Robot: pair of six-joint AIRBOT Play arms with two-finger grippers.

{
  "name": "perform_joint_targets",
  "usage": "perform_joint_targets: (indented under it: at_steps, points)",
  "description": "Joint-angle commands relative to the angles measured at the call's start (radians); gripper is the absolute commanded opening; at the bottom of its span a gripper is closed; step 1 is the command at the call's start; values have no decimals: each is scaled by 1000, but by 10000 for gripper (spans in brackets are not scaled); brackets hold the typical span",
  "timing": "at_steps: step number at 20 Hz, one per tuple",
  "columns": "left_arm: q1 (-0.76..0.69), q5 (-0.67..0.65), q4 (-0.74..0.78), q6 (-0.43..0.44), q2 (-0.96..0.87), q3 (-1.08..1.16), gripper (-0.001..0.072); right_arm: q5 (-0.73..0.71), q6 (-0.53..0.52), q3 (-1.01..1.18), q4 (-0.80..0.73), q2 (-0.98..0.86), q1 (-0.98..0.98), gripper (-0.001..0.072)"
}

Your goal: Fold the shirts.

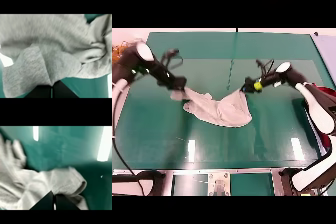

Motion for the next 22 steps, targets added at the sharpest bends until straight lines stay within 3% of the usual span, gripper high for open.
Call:
perform_joint_targets:
  at_steps: [1, 5, 10, 13, 17, 22]
  points:
    - [1, -5, 32, 3, 56, 296, 20, 122, 37, 261, 30, 78, -28, 9]
    - [1, 89, 32, 21, 206, 587, 20, 146, 98, 573, 29, 292, -72, 9]
    - [1, 203, 45, 86, 471, 587, 20, 58, 101, 515, -74, 676, -144, 10]
    - [1, 290, 142, 80, 565, 587, 21, -26, 103, 507, -128, 838, -179, 10]
    - [1, 362, 274, 80, 552, 547, 20, -37, 168, 507, -286, 915, -182, 10]
    - [1, 339, 215, 75, 364, 396, 21, -47, 171, 353, -325, 848, -182, 10]
